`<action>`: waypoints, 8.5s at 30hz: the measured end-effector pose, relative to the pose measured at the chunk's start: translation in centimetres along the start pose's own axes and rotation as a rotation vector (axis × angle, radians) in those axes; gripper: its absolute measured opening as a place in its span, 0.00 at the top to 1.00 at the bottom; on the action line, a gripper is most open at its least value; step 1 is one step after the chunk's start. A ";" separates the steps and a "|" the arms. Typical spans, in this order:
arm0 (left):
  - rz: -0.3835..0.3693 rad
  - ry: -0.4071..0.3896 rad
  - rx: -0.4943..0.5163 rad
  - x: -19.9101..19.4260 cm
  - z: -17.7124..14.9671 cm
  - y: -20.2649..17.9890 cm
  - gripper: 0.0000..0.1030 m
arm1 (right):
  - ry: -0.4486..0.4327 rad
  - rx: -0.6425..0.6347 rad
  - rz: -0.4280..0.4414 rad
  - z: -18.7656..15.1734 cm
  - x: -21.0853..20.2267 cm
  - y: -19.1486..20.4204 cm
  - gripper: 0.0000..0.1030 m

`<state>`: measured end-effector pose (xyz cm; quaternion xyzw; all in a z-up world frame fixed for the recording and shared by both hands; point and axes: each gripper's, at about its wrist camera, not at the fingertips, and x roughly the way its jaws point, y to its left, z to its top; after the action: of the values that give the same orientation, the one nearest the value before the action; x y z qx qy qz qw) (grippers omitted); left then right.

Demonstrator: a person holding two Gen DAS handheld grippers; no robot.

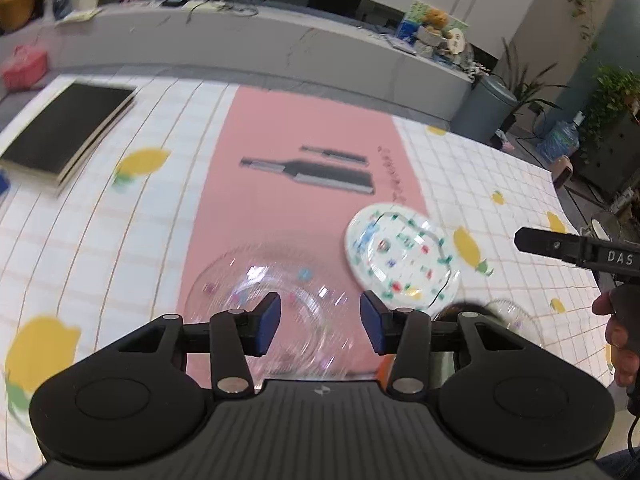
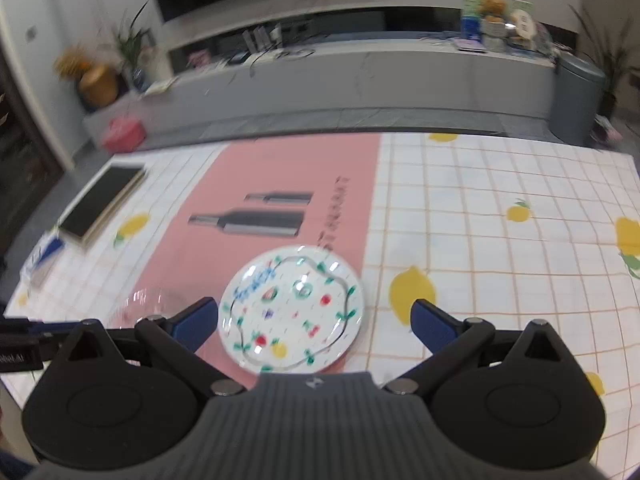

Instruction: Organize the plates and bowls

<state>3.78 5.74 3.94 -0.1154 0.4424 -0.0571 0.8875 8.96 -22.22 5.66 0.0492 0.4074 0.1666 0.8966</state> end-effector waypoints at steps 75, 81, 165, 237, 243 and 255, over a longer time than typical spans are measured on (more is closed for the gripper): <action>-0.217 0.217 -0.006 16.0 5.7 -3.0 0.89 | 0.207 0.467 0.057 -1.1 10.8 -10.8 0.91; -0.233 0.254 0.007 17.6 6.5 -3.2 0.89 | 0.203 0.489 0.051 -1.2 11.2 -11.7 0.92; -0.375 0.652 0.446 19.2 1.5 -15.8 0.77 | 0.255 0.638 -0.026 -13.0 -2.1 -14.7 0.92; -0.267 0.313 -0.083 19.7 9.7 -2.0 0.89 | 0.227 0.499 0.044 1.5 11.2 -10.9 0.92; -0.187 0.276 -0.036 19.7 9.5 -3.1 0.86 | 0.210 0.416 0.026 1.6 11.2 -9.9 0.92; -0.106 0.231 0.056 19.3 8.7 -5.4 0.77 | 0.146 0.161 -0.085 1.1 11.1 -7.3 0.87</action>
<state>22.34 -2.05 -4.59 -0.1063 0.5332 -0.1291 0.8293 18.50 -25.28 -3.22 0.0913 0.4856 0.0982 0.8638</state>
